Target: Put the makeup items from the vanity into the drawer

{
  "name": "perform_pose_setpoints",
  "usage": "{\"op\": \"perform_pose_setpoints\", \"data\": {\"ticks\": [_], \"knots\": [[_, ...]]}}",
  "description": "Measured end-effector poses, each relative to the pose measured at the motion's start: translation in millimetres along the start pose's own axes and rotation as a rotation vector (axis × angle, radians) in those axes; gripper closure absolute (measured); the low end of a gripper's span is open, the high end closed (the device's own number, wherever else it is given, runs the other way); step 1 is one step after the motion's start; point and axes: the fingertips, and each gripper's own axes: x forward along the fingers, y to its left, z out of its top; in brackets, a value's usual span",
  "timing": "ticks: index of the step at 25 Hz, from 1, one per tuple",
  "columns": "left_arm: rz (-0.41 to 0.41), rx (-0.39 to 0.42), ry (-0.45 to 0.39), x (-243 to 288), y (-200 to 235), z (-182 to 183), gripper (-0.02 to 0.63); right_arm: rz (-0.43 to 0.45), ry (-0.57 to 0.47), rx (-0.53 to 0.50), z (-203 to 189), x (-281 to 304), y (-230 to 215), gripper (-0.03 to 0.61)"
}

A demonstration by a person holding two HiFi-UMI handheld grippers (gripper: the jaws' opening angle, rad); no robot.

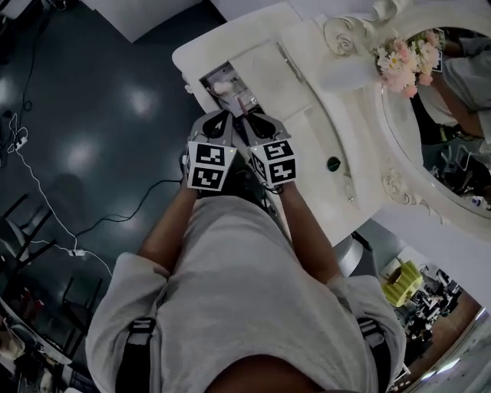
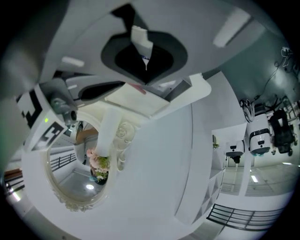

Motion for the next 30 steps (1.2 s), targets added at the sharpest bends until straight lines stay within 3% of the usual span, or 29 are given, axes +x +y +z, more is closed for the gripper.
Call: {"op": "perform_pose_setpoints", "data": {"ticks": [13, 25, 30], "knots": [[0.002, -0.041, 0.047, 10, 47, -15, 0.611, 0.002, 0.177, -0.063, -16, 58, 5, 0.534], [-0.005, -0.040, 0.073, 10, 51, -22, 0.611, -0.015, 0.185, -0.056, -15, 63, 3, 0.531], [-0.013, -0.023, 0.066, 9, 44, -16, 0.611, -0.015, 0.164, -0.054, -11, 60, 2, 0.482]]}}
